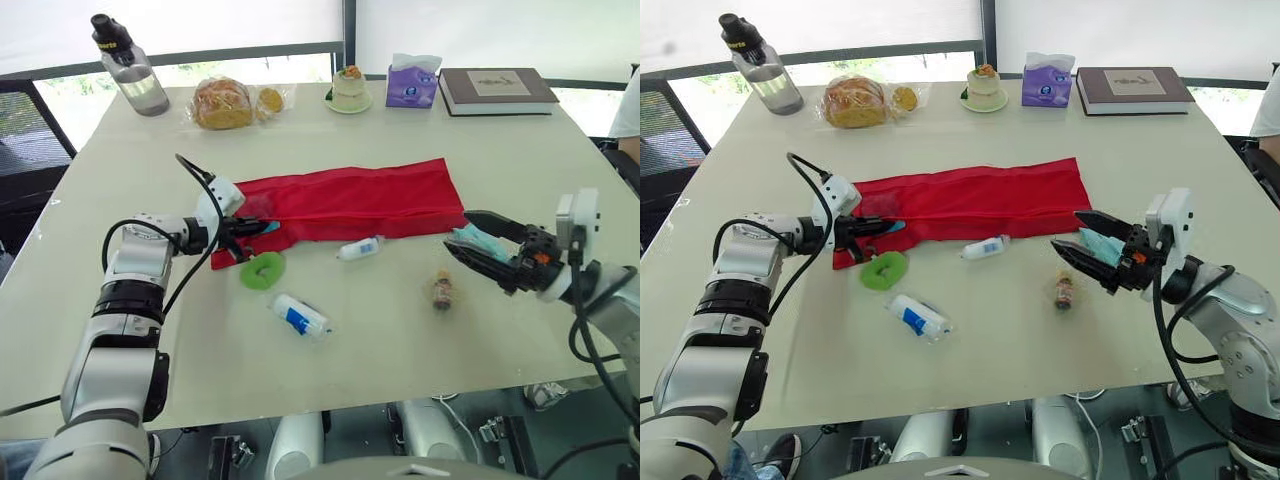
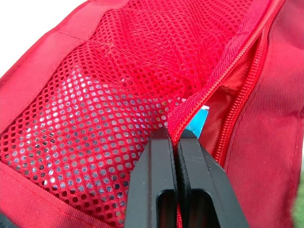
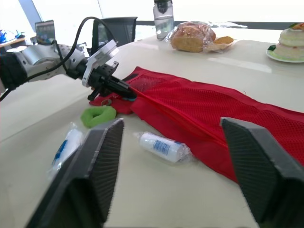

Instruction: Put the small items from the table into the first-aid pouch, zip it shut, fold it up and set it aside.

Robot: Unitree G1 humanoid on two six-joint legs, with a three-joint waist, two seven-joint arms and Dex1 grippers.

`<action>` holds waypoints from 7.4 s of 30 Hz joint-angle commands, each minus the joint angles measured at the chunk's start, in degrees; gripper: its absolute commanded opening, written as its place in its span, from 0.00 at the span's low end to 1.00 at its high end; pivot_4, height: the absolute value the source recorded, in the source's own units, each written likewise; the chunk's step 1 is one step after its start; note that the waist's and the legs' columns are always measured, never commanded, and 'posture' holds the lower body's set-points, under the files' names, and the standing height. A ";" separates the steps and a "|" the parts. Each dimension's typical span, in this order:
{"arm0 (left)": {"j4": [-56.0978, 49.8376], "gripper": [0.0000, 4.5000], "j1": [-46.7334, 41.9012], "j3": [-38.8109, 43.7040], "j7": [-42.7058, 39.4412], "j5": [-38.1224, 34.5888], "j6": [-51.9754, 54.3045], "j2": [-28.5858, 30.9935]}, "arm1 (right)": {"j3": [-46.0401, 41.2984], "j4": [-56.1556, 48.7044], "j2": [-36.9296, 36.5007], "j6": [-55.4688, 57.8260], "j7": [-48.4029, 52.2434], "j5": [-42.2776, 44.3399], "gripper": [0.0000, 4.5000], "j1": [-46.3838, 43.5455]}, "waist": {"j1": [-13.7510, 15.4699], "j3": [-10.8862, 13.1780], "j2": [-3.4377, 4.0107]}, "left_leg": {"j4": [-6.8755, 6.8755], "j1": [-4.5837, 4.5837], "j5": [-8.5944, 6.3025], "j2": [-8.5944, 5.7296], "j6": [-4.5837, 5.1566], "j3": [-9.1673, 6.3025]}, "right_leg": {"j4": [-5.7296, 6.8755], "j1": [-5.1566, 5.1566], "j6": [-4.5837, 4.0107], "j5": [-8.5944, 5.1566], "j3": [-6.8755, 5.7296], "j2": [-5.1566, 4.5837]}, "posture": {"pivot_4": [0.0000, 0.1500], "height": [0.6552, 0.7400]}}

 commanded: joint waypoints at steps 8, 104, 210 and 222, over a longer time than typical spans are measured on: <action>-6.33 0.41 -1.29 1.26 -5.27 -2.56 1.67 2.80 | -2.16 -2.92 -3.87 -2.51 -0.75 1.89 1.00 2.97 | 0.18 0.01 -0.04 | 0.08 -0.05 0.00 0.00 0.00 -0.01 | -0.01 0.00 0.00 0.00 0.00 0.00 | 1.00 1.00; -4.09 0.00 -3.16 -7.34 -0.75 7.60 -10.08 -4.50 | 46.18 11.97 16.95 1.15 -4.93 -26.87 0.87 -11.80 | 0.23 -0.02 -0.16 | 0.33 -0.11 0.00 0.00 0.00 -0.06 | 0.10 0.02 0.00 0.01 -0.06 0.02 | 1.00 1.00; 9.39 0.00 -11.22 -8.44 1.88 10.86 -18.71 -10.12 | 6.18 10.65 -7.40 -2.78 -5.44 -22.16 0.83 12.08 | 1.68 -0.10 -0.23 | 0.43 -0.06 0.00 -0.03 0.00 -0.02 | 0.08 0.14 0.01 0.01 -0.01 0.01 | 1.00 1.00; 10.67 0.00 -12.94 -8.32 2.22 10.92 -18.40 -12.25 | 3.31 5.84 -10.39 2.71 -5.40 -19.77 0.01 11.47 | 1.70 -0.10 -0.23 | 0.43 -0.06 0.00 -0.03 0.00 -0.02 | 0.09 0.15 0.01 0.01 -0.01 0.01 | 1.00 1.00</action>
